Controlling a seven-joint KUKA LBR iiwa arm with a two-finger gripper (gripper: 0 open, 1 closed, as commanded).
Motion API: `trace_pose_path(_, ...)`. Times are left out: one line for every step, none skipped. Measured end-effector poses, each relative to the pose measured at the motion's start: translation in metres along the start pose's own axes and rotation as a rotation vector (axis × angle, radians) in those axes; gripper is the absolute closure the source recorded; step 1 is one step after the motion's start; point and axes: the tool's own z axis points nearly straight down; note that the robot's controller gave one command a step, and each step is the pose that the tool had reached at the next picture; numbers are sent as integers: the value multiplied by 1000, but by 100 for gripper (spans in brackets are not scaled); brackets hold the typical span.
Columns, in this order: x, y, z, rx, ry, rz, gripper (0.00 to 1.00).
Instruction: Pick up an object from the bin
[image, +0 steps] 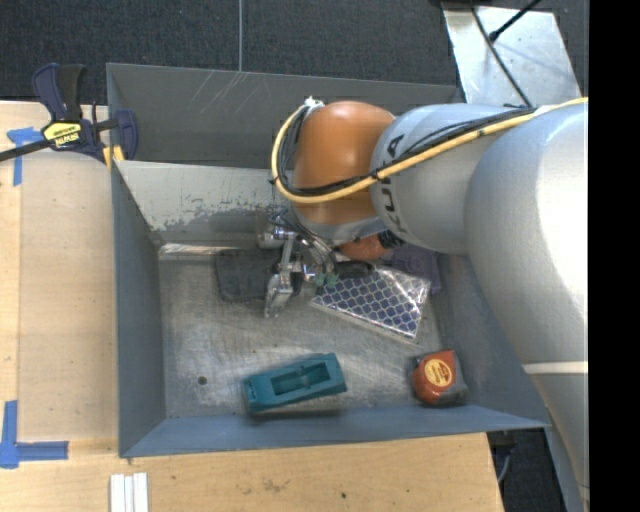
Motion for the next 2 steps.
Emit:
trace_pose_path(2, 1, -3, -1, 3, -2, 100)
trace_pose_path(2, 1, -2, -1, 4, -2, 100)
